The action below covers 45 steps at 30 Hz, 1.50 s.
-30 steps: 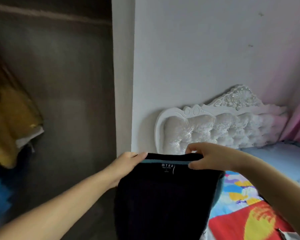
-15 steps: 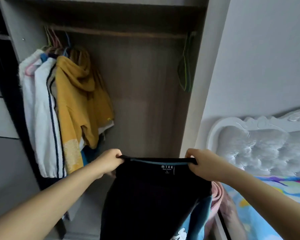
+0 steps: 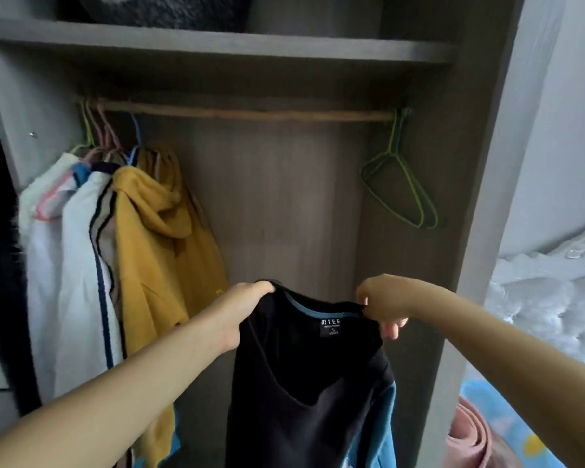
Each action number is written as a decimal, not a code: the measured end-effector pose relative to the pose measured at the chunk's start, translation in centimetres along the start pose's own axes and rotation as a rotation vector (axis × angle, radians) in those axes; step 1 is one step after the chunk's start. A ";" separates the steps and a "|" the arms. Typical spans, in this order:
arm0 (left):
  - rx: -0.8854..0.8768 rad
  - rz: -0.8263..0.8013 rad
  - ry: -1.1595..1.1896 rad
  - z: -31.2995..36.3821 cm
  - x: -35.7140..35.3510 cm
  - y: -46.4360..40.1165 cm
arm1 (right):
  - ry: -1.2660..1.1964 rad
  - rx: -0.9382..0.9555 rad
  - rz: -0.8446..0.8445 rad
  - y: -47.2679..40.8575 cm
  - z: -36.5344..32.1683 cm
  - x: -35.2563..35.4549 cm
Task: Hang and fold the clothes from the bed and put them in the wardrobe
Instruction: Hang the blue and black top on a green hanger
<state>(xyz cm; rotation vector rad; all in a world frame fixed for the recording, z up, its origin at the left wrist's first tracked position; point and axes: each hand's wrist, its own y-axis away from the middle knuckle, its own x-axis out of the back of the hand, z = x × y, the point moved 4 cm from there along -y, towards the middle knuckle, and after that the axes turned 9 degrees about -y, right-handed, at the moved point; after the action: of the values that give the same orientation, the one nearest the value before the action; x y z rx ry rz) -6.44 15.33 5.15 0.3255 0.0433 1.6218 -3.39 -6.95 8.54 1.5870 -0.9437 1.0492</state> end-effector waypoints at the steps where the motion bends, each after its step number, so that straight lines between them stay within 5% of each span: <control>1: -0.001 -0.032 -0.001 0.4 -0.3 -0.8 | 0.021 -0.046 -0.003 -1.0 0.1 1.2; 4: 0.000 -0.097 -0.019 1.6 -1.7 -3.2 | 0.066 -0.151 0.192 -3.2 0.7 7.3; 9: 0.016 -0.134 -0.021 3.2 -3.3 -7.3 | 0.163 -0.163 0.821 -7.1 1.5 17.3; 11: 0.017 -0.120 0.003 4.4 -2.7 -9.3 | 0.221 -0.160 0.919 -9.5 2.7 19.8; 18: -0.021 -0.085 0.093 7.8 0.0 -15.0 | 0.230 -0.365 0.991 -16.0 8.2 24.4; 28: -0.021 -0.014 0.130 8.4 -0.4 -17.0 | 0.073 -0.224 1.126 -16.6 8.8 24.5; 45: 0.094 0.037 0.128 3.7 2.8 -11.1 | 0.230 -0.262 0.902 -16.3 7.6 25.6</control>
<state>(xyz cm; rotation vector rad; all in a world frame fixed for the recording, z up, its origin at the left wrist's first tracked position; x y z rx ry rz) 5.05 18.35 6.73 0.2959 0.2125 1.6789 21.48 -12.89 26.59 0.7713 -1.6092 1.5818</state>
